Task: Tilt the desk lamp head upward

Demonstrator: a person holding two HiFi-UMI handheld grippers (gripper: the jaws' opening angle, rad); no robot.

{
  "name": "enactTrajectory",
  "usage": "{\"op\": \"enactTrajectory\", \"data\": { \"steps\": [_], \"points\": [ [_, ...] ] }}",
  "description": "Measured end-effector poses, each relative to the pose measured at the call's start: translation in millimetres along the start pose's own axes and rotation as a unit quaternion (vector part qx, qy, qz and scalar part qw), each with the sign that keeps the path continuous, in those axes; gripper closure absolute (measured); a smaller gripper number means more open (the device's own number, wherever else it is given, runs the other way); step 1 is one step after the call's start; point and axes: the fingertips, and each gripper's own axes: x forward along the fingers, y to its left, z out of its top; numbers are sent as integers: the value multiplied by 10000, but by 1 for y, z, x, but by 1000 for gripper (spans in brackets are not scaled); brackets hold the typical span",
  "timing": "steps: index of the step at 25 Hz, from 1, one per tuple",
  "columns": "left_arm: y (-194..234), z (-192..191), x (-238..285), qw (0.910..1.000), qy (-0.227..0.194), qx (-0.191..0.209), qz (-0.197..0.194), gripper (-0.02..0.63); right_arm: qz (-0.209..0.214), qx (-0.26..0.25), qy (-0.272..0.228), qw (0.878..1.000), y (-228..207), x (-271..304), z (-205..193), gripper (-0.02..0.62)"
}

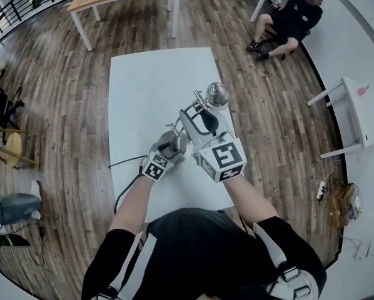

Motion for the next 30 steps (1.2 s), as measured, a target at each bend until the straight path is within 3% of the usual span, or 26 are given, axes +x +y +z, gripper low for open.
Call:
{"op": "enactTrajectory", "data": {
  "steps": [14,27,30],
  "points": [
    [3,1,-1,10000,24,-17,-2,362,414,-1255,-229,9910,54,9,15,465],
    [0,-1,0,10000,17,-9,-41,362,595,-1210,-174,9907,72,8,15,480],
    [0,-3,2,10000,8,3,-51,362,539,-1474,-95,9876,75,9,13,481]
  ]
}}
